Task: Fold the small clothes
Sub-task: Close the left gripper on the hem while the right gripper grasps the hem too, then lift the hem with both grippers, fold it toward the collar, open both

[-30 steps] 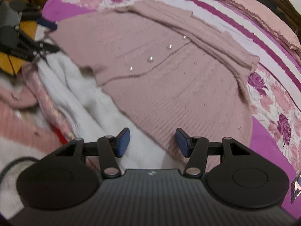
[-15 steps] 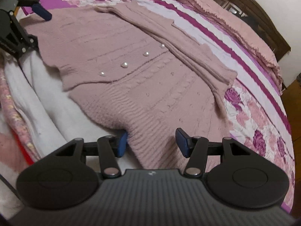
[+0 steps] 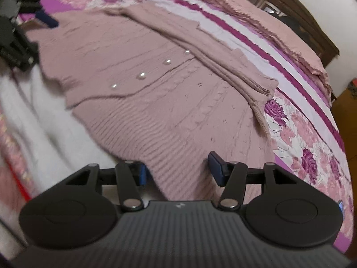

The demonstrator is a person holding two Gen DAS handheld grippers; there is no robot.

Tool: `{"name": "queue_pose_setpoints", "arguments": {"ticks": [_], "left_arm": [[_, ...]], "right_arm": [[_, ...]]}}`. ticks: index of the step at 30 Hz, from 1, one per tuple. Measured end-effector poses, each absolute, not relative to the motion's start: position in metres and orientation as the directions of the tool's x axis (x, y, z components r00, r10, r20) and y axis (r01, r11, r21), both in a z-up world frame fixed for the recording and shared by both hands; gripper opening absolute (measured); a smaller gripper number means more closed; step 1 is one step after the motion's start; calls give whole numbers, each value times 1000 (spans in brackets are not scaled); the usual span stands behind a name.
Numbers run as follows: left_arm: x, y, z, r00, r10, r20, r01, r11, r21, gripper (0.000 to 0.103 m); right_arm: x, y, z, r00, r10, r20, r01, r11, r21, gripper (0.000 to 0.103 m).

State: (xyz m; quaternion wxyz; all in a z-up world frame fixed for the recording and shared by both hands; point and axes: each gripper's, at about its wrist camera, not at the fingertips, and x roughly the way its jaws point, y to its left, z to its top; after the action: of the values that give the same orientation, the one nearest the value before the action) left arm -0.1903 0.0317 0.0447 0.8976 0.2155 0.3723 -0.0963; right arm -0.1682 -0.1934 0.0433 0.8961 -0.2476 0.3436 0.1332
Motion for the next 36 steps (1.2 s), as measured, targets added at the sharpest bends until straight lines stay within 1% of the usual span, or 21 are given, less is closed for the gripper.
{"name": "queue_pose_setpoints", "arguments": {"ticks": [4, 6, 7, 8, 9, 10, 11, 13, 15, 19, 25, 36], "left_arm": [[-187, 29, 42, 719, 1, -695, 312, 893, 324, 79], [-188, 29, 42, 731, 2, -682, 301, 896, 326, 77], [-189, 28, 42, 736, 0, -677, 301, 896, 327, 68], [-189, 27, 42, 741, -2, -672, 302, 894, 330, 62], [-189, 25, 44, 747, -5, -665, 305, 892, 335, 51], [-190, 24, 45, 750, -9, -661, 307, 890, 336, 40], [-189, 22, 46, 753, -13, -658, 309, 890, 336, 31], [-189, 19, 49, 760, -22, -649, 308, 892, 331, 20], [-187, 19, 54, 768, -34, -640, 299, 902, 311, 13], [-184, 21, 67, 798, -40, -601, 266, 919, 292, 10], [-170, 18, 93, 831, -52, -554, 230, 939, 257, 9], [-132, 23, 118, 867, -39, -497, 157, 968, 198, 8]], "right_arm": [[-169, -200, 40, 744, 88, -662, -374, 876, -303, 55], [-174, -203, 41, 761, 98, -641, -361, 885, -293, 54], [-176, -204, 41, 768, 104, -632, -358, 888, -288, 52], [-177, -205, 42, 773, 110, -624, -354, 891, -283, 48], [-177, -206, 42, 779, 111, -617, -349, 895, -279, 40], [-177, -208, 44, 785, 113, -609, -343, 898, -275, 29], [-176, -209, 45, 789, 117, -603, -338, 902, -267, 25], [-174, -211, 49, 797, 127, -590, -328, 912, -247, 17], [-172, -213, 52, 807, 129, -576, -315, 919, -235, 15], [-169, -215, 63, 835, 131, -534, -285, 933, -218, 12], [-157, -217, 81, 875, 131, -467, -246, 950, -194, 11], [-126, -213, 101, 910, 125, -394, -210, 961, -181, 10]]}}
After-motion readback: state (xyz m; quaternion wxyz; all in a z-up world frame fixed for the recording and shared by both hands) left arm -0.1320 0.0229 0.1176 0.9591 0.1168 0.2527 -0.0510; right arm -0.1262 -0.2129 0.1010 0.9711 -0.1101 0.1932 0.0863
